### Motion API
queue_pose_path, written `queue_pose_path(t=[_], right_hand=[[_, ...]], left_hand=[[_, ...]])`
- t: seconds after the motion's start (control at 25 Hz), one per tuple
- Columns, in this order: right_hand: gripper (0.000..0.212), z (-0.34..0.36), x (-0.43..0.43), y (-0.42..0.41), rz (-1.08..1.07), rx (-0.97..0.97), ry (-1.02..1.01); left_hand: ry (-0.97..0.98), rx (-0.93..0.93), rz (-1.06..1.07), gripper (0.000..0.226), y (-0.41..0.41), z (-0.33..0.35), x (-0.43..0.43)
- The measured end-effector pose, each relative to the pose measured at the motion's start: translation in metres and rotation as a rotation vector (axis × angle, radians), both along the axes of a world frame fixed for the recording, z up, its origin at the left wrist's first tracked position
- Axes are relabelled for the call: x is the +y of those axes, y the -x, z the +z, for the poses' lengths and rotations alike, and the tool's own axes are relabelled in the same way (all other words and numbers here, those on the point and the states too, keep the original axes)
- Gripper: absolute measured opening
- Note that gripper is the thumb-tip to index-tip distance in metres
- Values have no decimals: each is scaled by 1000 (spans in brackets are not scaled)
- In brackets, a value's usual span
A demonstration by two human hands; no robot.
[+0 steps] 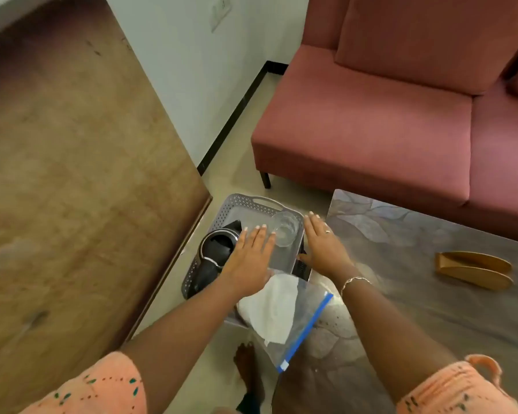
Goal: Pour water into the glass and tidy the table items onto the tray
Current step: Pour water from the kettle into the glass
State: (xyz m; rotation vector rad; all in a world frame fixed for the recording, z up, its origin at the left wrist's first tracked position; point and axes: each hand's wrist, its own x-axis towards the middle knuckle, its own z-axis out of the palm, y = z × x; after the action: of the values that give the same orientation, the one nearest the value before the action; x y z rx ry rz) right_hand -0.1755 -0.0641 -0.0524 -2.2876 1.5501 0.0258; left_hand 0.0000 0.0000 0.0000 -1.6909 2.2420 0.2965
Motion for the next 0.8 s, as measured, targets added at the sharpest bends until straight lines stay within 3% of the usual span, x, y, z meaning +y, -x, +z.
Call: queue_pose_path(t=[0.24, 0.44, 0.8], right_hand=[[95, -60, -38, -39, 57, 83, -18], [95, -89, -59, -58, 101, 149, -8], [80, -112, -68, -66, 15, 117, 25]], left_hand=[[51, 52, 36, 76, -19, -19, -31], [-37, 164, 167, 73, -26, -23, -47], [-136, 780, 527, 70, -26, 4, -66]])
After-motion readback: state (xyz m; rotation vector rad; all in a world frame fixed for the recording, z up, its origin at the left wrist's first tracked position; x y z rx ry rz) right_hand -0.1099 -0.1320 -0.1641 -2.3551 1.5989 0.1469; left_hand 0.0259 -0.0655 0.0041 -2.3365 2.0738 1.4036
